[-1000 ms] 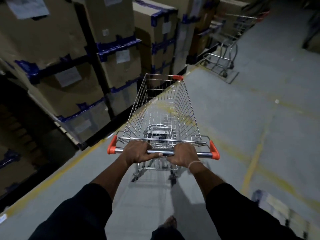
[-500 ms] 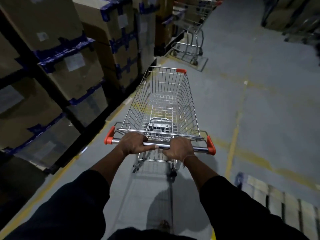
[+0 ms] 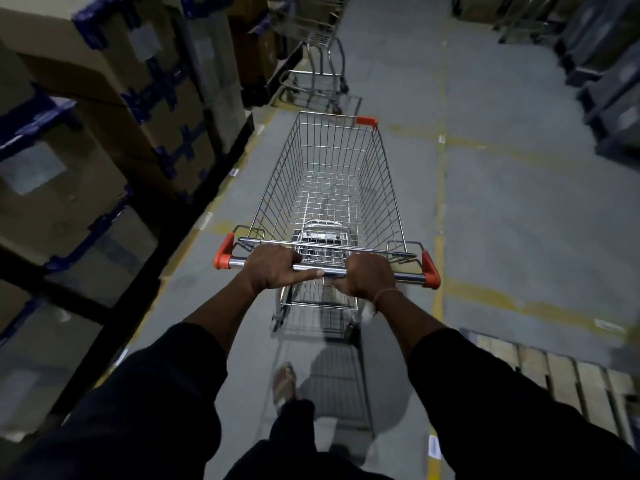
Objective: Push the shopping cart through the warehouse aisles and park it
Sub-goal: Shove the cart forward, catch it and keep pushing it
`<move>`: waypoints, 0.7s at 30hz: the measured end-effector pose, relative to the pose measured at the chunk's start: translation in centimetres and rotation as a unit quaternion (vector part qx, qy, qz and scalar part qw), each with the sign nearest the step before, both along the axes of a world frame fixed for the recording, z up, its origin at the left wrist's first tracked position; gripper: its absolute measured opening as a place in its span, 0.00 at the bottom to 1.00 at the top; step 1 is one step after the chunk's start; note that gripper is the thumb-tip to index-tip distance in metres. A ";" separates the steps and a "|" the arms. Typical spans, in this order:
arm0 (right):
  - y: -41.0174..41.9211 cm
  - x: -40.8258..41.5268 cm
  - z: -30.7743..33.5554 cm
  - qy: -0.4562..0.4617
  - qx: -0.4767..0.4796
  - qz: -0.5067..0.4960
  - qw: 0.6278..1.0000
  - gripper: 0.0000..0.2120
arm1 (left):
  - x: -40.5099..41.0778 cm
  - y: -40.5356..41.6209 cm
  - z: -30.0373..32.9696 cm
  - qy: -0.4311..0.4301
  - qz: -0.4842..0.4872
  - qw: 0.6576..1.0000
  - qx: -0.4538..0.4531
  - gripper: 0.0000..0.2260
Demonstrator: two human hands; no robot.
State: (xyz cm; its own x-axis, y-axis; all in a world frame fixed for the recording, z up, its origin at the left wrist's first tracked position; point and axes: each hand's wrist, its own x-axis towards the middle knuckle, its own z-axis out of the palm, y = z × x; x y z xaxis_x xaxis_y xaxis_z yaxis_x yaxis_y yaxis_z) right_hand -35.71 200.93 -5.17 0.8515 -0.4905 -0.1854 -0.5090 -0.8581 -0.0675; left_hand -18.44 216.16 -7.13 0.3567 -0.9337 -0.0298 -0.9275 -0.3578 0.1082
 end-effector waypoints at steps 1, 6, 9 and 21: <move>-1.4 0.8 0.1 0.008 -0.002 -0.008 1.000 0.24 | 0.9 -1.7 0.0 -0.002 -0.007 1.000 0.000 0.40; -8.8 4.8 0.5 0.029 -0.007 -0.044 0.999 0.24 | 5.2 -9.9 0.4 -0.006 -0.051 0.999 0.003 0.37; -13.1 7.0 0.6 0.049 0.000 -0.067 0.997 0.23 | 7.8 -14.7 0.5 -0.003 -0.085 0.996 0.012 0.36; -31.6 14.5 0.0 0.061 0.014 -0.141 0.988 0.22 | 16.0 -34.6 -0.6 0.001 -0.132 0.991 0.011 0.33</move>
